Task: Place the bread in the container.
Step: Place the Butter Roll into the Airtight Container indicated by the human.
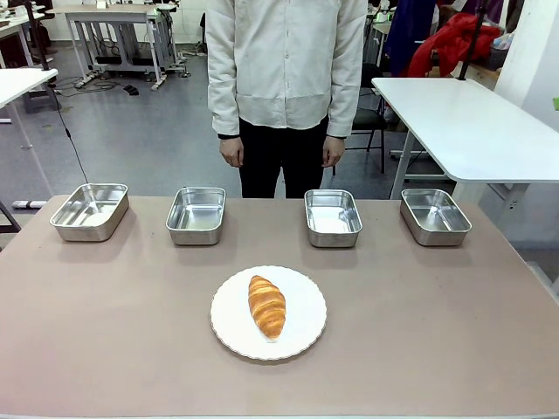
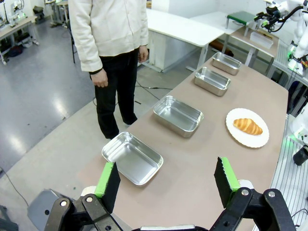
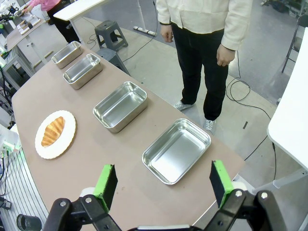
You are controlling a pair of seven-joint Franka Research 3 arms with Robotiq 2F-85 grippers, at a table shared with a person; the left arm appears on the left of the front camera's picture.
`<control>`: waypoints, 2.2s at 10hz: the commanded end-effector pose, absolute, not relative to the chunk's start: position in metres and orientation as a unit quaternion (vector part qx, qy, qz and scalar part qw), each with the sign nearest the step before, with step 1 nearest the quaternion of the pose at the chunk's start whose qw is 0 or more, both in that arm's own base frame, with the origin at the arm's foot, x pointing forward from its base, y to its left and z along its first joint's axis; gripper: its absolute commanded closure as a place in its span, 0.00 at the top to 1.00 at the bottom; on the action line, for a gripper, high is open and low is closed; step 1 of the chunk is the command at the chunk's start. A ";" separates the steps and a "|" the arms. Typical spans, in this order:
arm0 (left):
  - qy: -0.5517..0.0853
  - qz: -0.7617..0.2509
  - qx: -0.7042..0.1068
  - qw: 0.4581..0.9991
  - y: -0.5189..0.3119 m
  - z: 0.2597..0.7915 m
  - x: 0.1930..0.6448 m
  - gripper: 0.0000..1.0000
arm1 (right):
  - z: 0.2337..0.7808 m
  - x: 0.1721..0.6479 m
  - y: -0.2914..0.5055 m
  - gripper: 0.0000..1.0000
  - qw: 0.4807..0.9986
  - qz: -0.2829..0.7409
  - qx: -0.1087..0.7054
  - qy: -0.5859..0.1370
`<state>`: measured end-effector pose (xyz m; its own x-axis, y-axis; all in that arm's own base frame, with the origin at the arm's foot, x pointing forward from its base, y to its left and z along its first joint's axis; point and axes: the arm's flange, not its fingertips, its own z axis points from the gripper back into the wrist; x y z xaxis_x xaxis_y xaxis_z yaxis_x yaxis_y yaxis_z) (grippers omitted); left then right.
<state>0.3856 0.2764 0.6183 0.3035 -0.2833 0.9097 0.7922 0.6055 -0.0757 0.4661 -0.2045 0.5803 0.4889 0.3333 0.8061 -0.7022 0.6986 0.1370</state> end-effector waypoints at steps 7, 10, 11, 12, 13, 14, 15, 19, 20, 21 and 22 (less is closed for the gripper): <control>-0.478 -0.359 -0.271 0.754 0.277 0.619 0.384 1.00 | 0.582 0.466 -0.203 1.00 0.828 0.315 0.234 -0.401; -0.478 -0.359 -0.271 0.754 0.277 0.619 0.384 1.00 | 0.582 0.466 -0.203 1.00 0.828 0.315 0.234 -0.401; -0.478 -0.359 -0.271 0.754 0.277 0.619 0.384 1.00 | 0.582 0.466 -0.203 1.00 0.828 0.315 0.234 -0.401; -0.478 -0.359 -0.271 0.754 0.277 0.619 0.384 1.00 | 0.582 0.466 -0.203 1.00 0.828 0.315 0.234 -0.401; -0.478 -0.359 -0.271 0.754 0.277 0.619 0.384 1.00 | 0.582 0.466 -0.203 1.00 0.828 0.315 0.234 -0.401; -0.478 -0.359 -0.271 0.754 0.277 0.619 0.384 1.00 | 0.582 0.466 -0.203 1.00 0.828 0.315 0.234 -0.401; -0.478 -0.359 -0.271 0.754 0.277 0.619 0.384 1.00 | 0.582 0.466 -0.203 1.00 0.828 0.315 0.234 -0.401; -0.478 -0.359 -0.271 0.754 0.277 0.619 0.384 1.00 | 0.582 0.466 -0.203 1.00 0.828 0.315 0.234 -0.401; -0.478 -0.359 -0.271 0.754 0.277 0.619 0.384 1.00 | 0.582 0.466 -0.203 1.00 0.828 0.315 0.234 -0.401; -0.478 -0.359 -0.271 0.754 0.277 0.619 0.384 1.00 | 0.582 0.466 -0.203 1.00 0.828 0.315 0.234 -0.401; -0.478 -0.359 -0.271 0.754 0.277 0.619 0.384 1.00 | 0.582 0.466 -0.203 1.00 0.828 0.315 0.234 -0.401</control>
